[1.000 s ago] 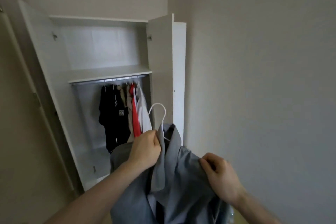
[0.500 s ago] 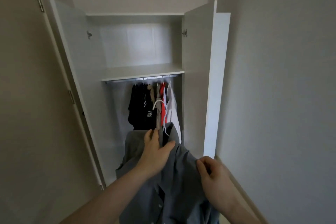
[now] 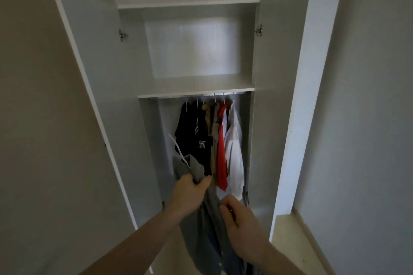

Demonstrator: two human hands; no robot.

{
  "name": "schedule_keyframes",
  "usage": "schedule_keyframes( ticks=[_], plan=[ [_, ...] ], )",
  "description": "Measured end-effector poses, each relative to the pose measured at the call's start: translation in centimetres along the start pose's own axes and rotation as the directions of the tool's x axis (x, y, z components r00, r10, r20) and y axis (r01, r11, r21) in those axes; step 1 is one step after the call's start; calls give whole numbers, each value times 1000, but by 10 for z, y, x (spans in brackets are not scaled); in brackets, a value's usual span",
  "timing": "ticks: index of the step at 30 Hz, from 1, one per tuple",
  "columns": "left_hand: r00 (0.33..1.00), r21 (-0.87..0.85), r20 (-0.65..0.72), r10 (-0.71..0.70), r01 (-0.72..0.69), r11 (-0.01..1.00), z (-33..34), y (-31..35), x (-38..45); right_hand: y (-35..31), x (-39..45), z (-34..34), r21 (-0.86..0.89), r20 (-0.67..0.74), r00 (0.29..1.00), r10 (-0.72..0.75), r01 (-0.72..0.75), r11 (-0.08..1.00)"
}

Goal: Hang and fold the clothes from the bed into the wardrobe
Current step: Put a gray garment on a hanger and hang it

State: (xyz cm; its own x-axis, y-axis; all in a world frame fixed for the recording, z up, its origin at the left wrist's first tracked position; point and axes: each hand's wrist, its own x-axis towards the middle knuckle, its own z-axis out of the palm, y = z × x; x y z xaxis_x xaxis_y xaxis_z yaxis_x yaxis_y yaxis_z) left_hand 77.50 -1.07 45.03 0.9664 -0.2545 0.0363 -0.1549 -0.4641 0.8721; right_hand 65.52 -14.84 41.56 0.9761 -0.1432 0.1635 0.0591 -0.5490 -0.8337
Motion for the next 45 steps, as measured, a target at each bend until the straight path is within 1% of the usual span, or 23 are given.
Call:
schedule_keyframes(
  ticks=[2, 5, 7, 9, 10, 12, 14, 16, 19, 22, 25, 28, 31, 36, 41, 43, 45],
  plan=[
    [999, 102, -33, -9, 13, 995, -11, -10, 26, 6, 29, 6, -7, 58, 998, -1, 2, 1000],
    [1000, 210, -6, -13, 14, 978, -19, -21, 65, 14, 73, 18, -32, 88, 994, -62, 65, 997],
    [998, 252, 63, -23, 7, 968, -21, -25, 93, 17, 105, 29, -49, 100, 989, -110, 115, 992],
    [993, 281, 114, -24, -9, 960, -22, -32, 124, 21, 138, 41, -22, 130, 984, -125, 128, 991],
    [993, 293, 115, -23, -12, 956, -24, -37, 141, 23, 155, 46, -4, 141, 981, -134, 135, 991],
    [997, 313, 73, -10, -13, 950, -30, -48, 177, 27, 190, 55, -5, 163, 977, -140, 143, 990],
    [1000, 337, 12, 9, -13, 941, -39, -58, 215, 31, 224, 62, -30, 204, 971, -124, 133, 991],
    [1000, 315, -11, 3, 0, 949, -47, -71, 253, 30, 258, 68, -31, 269, 958, -95, 107, 994],
    [999, 287, -11, -45, 46, 957, -61, -93, 307, 20, 302, 79, 41, 397, 917, -31, 16, 999],
    [993, 315, -26, -115, 117, 942, -75, -112, 350, 21, 335, 86, 48, 464, 886, 11, -38, 998],
    [985, 403, -33, -168, 167, 900, -87, -133, 387, 36, 368, 86, 28, 465, 885, 6, -21, 999],
    [979, 427, -72, -190, 202, 881, -98, -152, 423, 55, 406, 77, 10, 433, 901, 39, -48, 999],
    [971, 391, -108, -215, 240, 889, -106, -167, 458, 75, 445, 68, -12, 424, 903, 75, -78, 997],
    [938, 320, -137, -318, 346, 882, -109, -181, 519, 110, 518, 55, -46, 438, 893, 105, -94, 994],
    [900, 343, -226, -373, 432, 834, -111, -185, 567, 138, 594, 56, -111, 460, 881, 108, -64, 992],
    [910, 363, -225, -349, 411, 836, -112, -187, 580, 149, 623, 59, -126, 479, 872, 106, -51, 991],
    [917, 432, -191, -349, 398, 809, -116, -187, 588, 159, 649, 67, -136, 482, 867, 122, -63, 989]
  ],
)
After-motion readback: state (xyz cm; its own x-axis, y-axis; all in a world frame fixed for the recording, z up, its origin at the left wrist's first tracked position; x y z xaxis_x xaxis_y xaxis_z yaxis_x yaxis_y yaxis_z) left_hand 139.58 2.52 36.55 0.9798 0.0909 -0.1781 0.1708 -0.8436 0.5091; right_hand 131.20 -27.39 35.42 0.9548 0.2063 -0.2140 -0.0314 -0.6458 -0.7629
